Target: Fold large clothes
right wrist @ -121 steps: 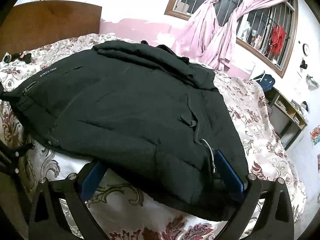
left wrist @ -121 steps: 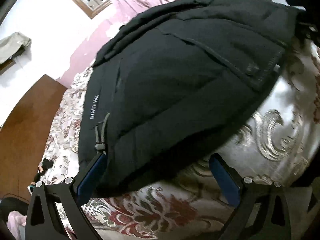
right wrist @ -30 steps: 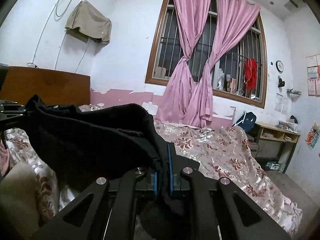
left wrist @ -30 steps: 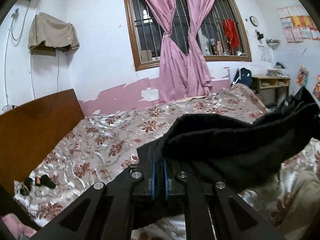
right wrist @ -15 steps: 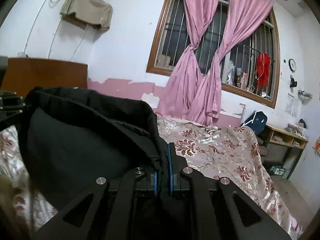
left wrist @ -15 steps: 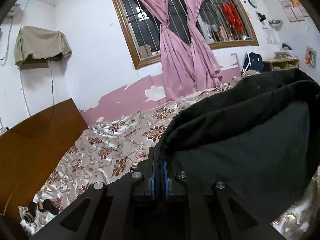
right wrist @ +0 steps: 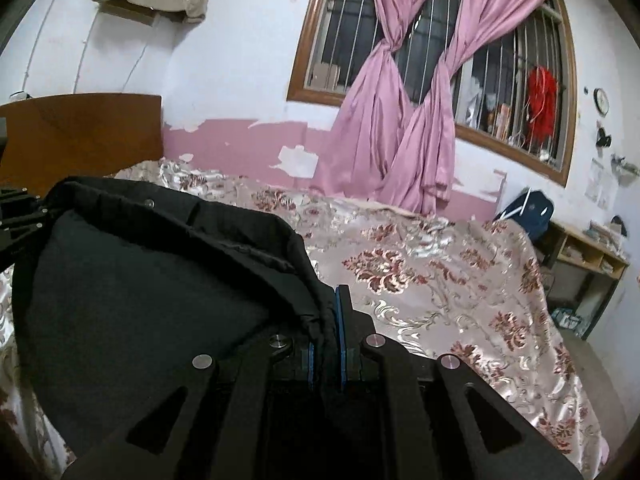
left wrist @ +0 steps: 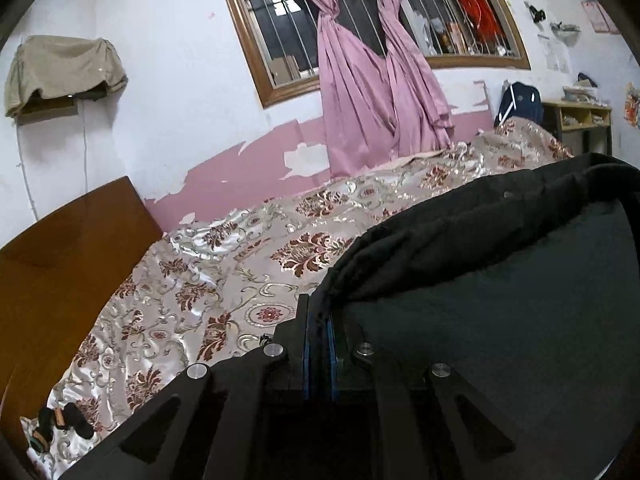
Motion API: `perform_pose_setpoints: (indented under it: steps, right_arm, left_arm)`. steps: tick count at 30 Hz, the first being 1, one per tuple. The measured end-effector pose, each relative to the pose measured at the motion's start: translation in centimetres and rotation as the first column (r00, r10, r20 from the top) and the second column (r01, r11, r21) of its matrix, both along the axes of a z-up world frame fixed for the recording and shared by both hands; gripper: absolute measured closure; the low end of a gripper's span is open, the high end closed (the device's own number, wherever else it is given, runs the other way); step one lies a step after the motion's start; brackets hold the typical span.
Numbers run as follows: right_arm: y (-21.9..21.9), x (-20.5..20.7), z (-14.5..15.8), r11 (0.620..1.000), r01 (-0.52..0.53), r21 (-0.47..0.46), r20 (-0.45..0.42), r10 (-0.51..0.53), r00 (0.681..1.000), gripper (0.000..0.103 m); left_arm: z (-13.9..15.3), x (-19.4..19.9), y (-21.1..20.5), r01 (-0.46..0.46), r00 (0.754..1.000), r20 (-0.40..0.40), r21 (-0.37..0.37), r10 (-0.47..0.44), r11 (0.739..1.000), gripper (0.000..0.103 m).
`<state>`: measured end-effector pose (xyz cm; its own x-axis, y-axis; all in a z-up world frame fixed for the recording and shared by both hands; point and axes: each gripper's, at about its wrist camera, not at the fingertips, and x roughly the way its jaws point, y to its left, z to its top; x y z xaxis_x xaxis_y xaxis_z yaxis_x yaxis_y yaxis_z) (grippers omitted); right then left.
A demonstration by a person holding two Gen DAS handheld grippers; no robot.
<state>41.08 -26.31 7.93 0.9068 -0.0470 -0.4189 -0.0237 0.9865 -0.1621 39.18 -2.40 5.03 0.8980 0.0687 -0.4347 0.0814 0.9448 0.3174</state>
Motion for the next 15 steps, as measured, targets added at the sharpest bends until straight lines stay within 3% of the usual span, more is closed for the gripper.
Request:
perform_pose_setpoints:
  steps: [3, 9, 15]
  right_arm:
    - [-0.2, 2.5, -1.4, 1.000, -0.002, -0.011, -0.035, 0.001, 0.999, 0.095]
    - [-1.2, 6.6, -4.8, 0.998, 0.026, 0.058, -0.127, -0.019, 0.992, 0.095]
    - [-2.1, 7.3, -6.7, 0.994, 0.019, 0.106, -0.157, -0.002, 0.988, 0.088]
  left_arm:
    - [-1.1, 2.3, -0.3, -0.003, 0.998, -0.056, -0.005, 0.002, 1.000, 0.096]
    - [-2.9, 5.7, 0.4, -0.016, 0.986, -0.168, -0.128, -0.006, 0.992, 0.095]
    - [-3.8, 5.8, 0.4, -0.022, 0.983, -0.184, -0.131, -0.003, 0.991, 0.092]
